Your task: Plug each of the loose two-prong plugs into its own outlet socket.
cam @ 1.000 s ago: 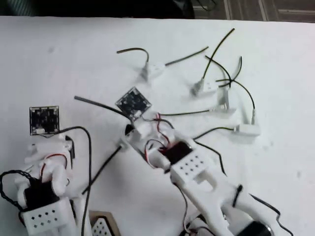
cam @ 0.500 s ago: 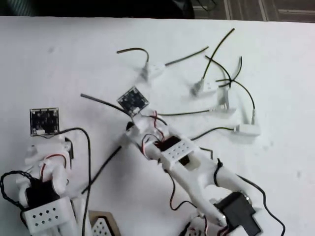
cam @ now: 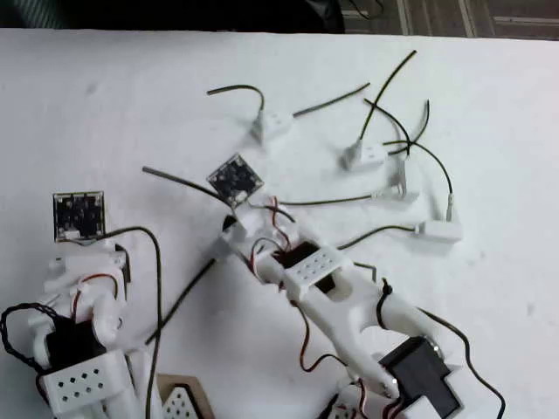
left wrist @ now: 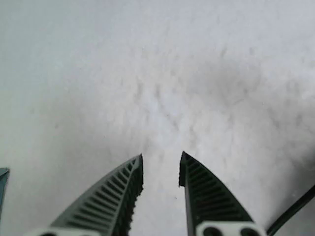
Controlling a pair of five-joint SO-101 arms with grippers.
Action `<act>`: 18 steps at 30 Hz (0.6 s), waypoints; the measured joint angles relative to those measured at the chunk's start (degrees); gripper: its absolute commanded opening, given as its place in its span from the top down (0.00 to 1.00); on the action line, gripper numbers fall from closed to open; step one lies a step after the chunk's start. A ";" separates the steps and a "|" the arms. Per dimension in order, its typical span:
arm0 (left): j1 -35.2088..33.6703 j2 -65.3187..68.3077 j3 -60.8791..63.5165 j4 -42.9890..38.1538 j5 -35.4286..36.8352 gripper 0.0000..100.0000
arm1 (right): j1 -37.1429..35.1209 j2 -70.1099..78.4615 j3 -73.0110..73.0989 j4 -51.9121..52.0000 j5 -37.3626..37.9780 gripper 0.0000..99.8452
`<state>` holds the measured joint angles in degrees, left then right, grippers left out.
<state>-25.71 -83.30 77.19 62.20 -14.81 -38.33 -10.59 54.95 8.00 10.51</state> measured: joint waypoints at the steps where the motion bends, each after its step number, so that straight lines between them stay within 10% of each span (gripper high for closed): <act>1: 0.00 0.00 0.09 0.00 0.00 0.86 | 0.00 0.00 0.18 -0.09 0.00 0.98; 18: 0.00 0.00 0.09 0.00 0.00 0.86 | 0.35 -1.05 -0.35 9.41 -0.18 0.98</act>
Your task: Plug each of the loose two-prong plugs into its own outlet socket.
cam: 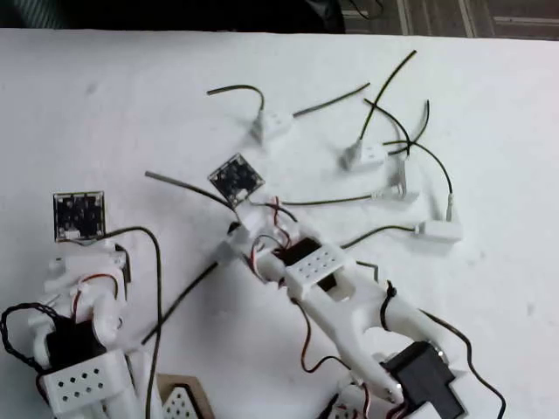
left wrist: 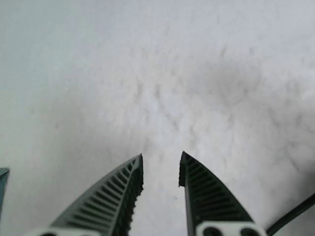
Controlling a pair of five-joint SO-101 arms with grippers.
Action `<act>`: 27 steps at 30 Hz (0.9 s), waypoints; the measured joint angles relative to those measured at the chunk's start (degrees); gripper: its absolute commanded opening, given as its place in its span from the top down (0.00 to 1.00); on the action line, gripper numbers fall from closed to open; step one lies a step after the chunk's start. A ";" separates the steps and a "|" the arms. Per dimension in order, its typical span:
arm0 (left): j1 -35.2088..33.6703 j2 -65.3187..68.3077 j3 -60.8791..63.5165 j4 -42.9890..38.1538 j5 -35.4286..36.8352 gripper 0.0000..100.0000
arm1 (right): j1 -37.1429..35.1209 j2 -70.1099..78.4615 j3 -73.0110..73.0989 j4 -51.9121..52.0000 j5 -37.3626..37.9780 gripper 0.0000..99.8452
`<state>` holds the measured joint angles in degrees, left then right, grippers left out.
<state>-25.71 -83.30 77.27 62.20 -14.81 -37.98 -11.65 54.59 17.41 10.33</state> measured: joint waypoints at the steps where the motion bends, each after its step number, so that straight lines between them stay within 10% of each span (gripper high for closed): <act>1: 0.00 0.00 0.00 0.00 0.00 0.86 | 0.00 0.00 0.00 0.00 0.00 0.98; 20: 0.00 0.00 0.00 0.00 0.00 0.86 | 0.00 -0.18 -0.70 10.81 -0.97 0.98; 27: 0.00 0.00 0.00 0.00 0.00 0.86 | 0.18 -0.18 -1.76 14.86 -14.59 0.98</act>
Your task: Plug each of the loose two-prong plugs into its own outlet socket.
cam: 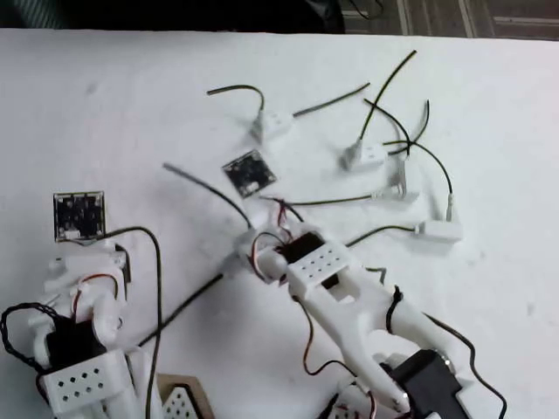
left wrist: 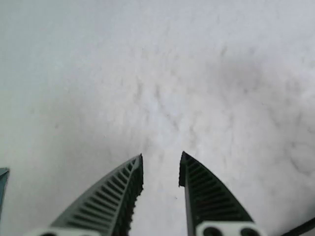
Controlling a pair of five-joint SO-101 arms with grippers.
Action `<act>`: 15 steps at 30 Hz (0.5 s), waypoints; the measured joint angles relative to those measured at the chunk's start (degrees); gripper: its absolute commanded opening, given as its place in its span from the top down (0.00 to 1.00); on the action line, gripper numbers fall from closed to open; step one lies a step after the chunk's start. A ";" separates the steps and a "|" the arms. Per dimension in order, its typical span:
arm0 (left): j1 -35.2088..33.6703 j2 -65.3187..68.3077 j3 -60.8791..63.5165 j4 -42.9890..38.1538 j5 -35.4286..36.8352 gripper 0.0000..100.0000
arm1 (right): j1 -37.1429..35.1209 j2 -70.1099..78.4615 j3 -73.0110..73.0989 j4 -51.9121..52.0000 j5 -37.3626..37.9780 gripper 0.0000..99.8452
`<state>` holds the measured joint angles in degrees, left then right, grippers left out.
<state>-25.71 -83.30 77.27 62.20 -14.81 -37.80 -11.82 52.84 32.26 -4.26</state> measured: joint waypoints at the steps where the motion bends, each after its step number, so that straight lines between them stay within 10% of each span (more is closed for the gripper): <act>1: 0.00 0.00 0.00 0.00 0.00 0.86 | 0.00 0.00 0.00 0.18 -2.64 0.98; 15: 0.00 0.00 0.00 0.00 0.00 0.86 | -2.46 -0.70 2.29 0.88 -10.99 0.98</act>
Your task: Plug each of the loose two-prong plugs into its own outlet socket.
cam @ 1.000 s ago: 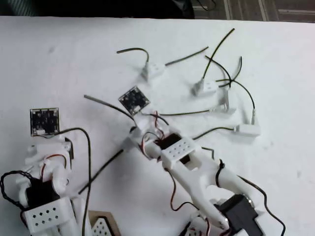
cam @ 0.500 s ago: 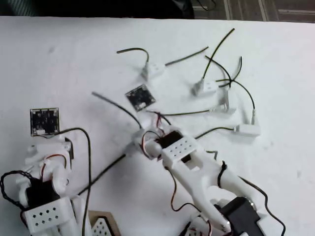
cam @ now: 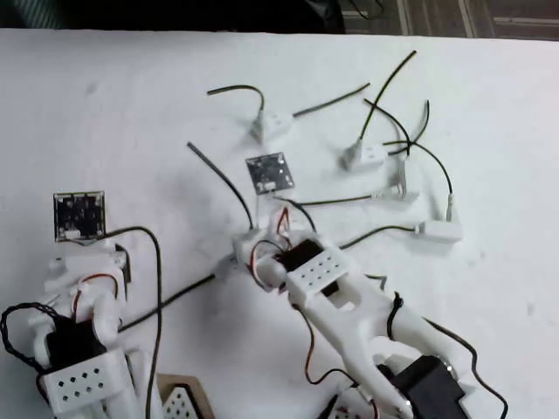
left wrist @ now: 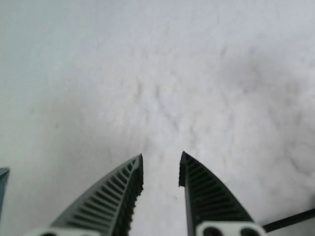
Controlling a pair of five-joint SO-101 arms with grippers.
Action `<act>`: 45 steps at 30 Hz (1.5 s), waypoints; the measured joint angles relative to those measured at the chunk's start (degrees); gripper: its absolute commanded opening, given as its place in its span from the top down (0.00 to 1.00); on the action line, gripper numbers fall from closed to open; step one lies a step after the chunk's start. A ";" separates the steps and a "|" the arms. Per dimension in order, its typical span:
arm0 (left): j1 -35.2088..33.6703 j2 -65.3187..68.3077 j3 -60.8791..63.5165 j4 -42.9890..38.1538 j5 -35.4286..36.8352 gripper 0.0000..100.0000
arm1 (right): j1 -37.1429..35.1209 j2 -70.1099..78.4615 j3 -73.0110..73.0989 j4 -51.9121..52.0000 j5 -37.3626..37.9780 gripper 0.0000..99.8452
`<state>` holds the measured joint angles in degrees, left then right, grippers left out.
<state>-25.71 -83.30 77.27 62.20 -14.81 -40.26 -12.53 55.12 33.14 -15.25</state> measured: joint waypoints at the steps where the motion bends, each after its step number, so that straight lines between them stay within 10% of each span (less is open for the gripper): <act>1: 0.00 0.00 0.00 0.00 0.00 0.86 | -0.09 -0.44 0.00 0.62 0.79 0.98; 45: 0.00 0.00 0.35 0.00 0.00 0.86 | -8.18 -15.47 -1.49 16.62 13.71 0.89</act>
<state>-25.71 -83.30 77.63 62.20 -14.81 -48.44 -28.00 53.63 49.76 -1.54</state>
